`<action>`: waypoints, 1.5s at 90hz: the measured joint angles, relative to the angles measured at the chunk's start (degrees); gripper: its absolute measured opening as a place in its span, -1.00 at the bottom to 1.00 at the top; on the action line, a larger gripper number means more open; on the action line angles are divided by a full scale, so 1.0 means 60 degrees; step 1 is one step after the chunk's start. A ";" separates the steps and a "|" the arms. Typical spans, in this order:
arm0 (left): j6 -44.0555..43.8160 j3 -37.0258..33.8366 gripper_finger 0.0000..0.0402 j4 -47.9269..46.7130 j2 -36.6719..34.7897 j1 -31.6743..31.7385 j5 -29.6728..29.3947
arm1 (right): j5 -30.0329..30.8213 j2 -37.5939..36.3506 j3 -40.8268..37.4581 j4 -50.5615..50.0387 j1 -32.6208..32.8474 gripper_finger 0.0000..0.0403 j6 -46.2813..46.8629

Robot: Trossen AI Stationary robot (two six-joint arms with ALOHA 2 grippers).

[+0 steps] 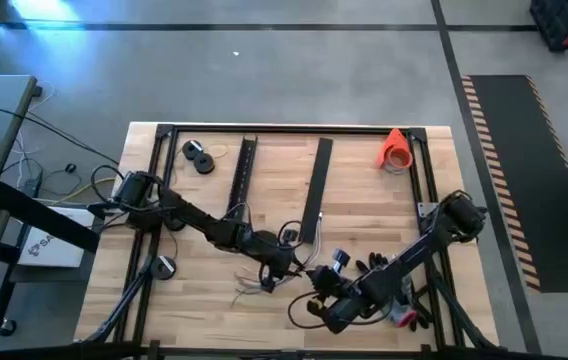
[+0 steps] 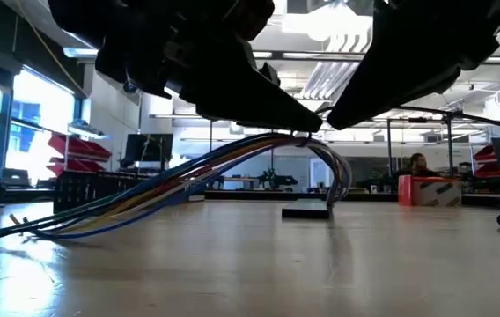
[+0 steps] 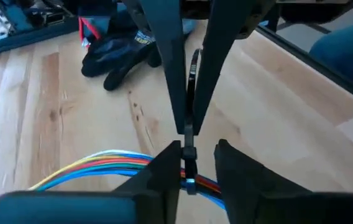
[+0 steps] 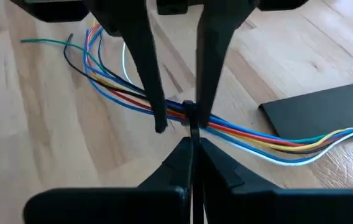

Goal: Ziptie cables
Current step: Wrap the cable wires using zip tie, then put the cable wires to the black cable duct

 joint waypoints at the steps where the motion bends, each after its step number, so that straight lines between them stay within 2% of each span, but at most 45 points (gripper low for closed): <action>1: -0.0002 0.0000 -0.72 0.0023 0.0000 0.0000 -0.0027 | 0.0000 0.0000 0.0000 0.0000 0.0001 -1.00 0.0000; 20: -0.0066 0.0000 -0.95 0.0219 0.0000 0.0022 -0.0054 | 0.0004 0.0000 0.0000 0.0007 0.0003 -1.00 -0.0004; 43: -0.0051 0.0016 -0.98 -0.0266 -0.0002 0.0055 -0.0076 | -0.0003 0.0000 0.0000 0.0004 -0.0004 -1.00 0.0084; 58: 0.0187 0.0022 -0.99 -0.1094 -0.0007 0.0047 -0.0210 | -0.0281 0.0011 0.0000 -0.0029 0.0351 -1.00 0.1123; 72: 0.0276 -0.0095 -1.00 -0.1089 -0.0037 0.0080 -0.0024 | -0.0186 0.0011 0.0000 -0.0117 0.1138 -1.00 0.2656; 81: 0.0298 -0.0421 -1.00 -0.1681 0.0031 0.0220 -0.0280 | -0.0626 0.0004 0.0000 -0.0259 0.1650 -0.99 0.3415; 94: 0.0012 -0.0573 -1.00 -0.1273 -0.0029 0.0364 -0.0432 | -0.0530 0.0000 0.0000 -0.0523 0.1748 -0.99 0.3855; 105: -0.0562 -0.0590 -0.92 -0.1455 -0.0172 0.0333 -0.0380 | -0.0798 0.0000 0.0000 -0.0397 0.1580 -1.00 0.3784; 116: -0.1088 -0.0548 -0.74 -0.1501 -0.0738 0.0180 -0.0376 | -0.1199 0.0000 0.0004 -0.0107 0.1550 -0.97 0.3433; 126: -0.1955 -0.0557 -0.56 -0.2378 -0.1385 0.0043 -0.0477 | -0.1429 -0.0017 0.0004 -0.0050 0.1534 -0.81 0.3206; 135: -0.3231 -0.0544 -0.44 -0.3492 -0.2324 -0.0056 -0.1175 | -0.1545 -0.0022 0.0004 -0.0062 0.1538 -0.59 0.3209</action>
